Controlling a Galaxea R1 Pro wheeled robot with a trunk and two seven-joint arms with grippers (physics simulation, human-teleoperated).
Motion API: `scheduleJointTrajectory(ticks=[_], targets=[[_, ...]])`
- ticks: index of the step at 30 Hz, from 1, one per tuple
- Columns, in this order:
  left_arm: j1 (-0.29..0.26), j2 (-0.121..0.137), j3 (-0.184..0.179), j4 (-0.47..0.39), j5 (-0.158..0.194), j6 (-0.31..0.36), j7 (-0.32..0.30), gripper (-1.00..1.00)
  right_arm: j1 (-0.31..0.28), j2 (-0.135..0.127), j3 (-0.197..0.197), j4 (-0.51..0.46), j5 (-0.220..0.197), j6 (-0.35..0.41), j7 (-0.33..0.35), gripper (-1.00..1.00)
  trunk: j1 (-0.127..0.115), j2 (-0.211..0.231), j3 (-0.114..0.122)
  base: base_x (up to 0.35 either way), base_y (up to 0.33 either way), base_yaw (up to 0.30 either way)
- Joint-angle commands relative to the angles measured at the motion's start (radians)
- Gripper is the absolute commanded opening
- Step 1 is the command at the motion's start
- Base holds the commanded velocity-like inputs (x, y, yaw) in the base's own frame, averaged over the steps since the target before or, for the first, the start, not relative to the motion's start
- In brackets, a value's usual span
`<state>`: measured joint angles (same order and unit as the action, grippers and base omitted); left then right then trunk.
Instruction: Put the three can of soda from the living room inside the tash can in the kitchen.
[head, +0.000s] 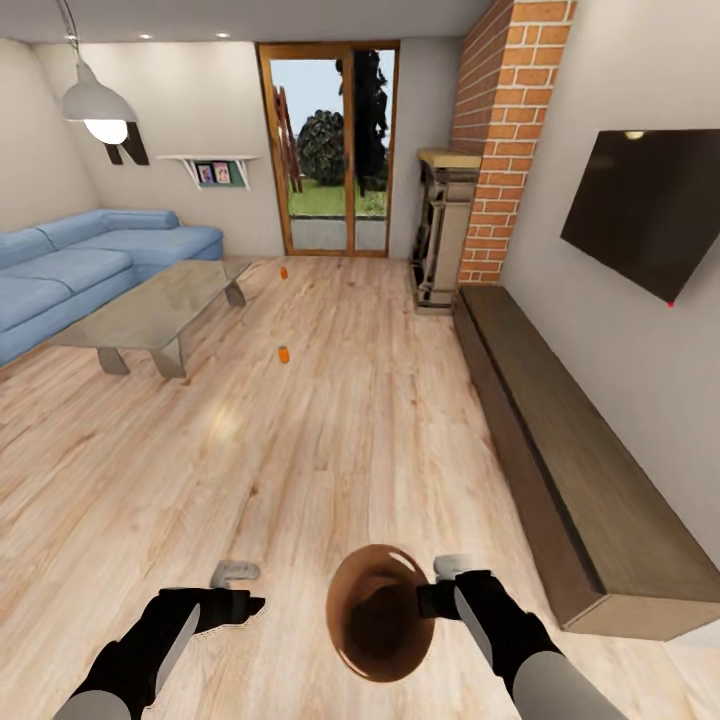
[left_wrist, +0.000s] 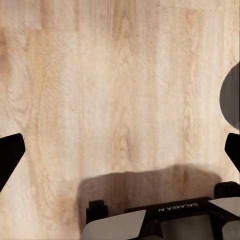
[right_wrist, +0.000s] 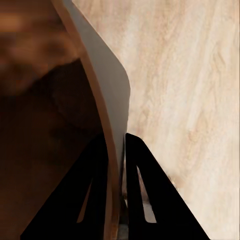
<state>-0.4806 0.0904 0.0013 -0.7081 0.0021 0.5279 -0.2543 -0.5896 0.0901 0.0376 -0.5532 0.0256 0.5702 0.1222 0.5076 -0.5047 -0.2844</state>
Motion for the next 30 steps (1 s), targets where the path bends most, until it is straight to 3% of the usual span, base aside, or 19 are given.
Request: scheduleJointTrajectory(ticks=[1, 4, 9, 15, 30], targets=[[0.0, 0.0, 0.0, 0.0, 0.001, 0.0, 0.0, 1.0, -0.001, 0.01, 0.004, -0.003, 0.018, 0.008, -0.008, -1.0, 0.0, 0.0, 0.0, 0.267, 0.267, 0.0], [0.0, 0.003, 0.002, 0.0, 0.004, 0.003, -0.008, 1.0, -0.001, 0.045, 0.073, -0.005, 0.024, 0.079, -0.049, -1.0, 0.0, 0.0, 0.0, 0.267, 0.267, 0.0], [0.0, 0.005, 0.004, 0.002, 0.004, 0.002, -0.042, 1.0, -0.001, 0.06, 0.118, -0.004, 0.024, 0.119, -0.071, -1.0, 0.0, 0.0, 0.0, 0.267, 0.267, 0.0], [-0.001, 0.004, 0.005, 0.006, 0.003, 0.003, -0.052, 1.0, -0.001, 0.079, 0.133, -0.002, 0.021, 0.127, -0.076, -1.0, 0.0, 0.0, 0.0, 0.267, 0.267, 0.0], [0.0, 0.005, 0.004, 0.006, 0.004, 0.005, -0.056, 1.0, -0.001, 0.084, 0.142, 0.022, 0.017, 0.13, -0.075, -1.0, 0.0, 0.0, 0.0, 0.267, 0.267, 0.0]])
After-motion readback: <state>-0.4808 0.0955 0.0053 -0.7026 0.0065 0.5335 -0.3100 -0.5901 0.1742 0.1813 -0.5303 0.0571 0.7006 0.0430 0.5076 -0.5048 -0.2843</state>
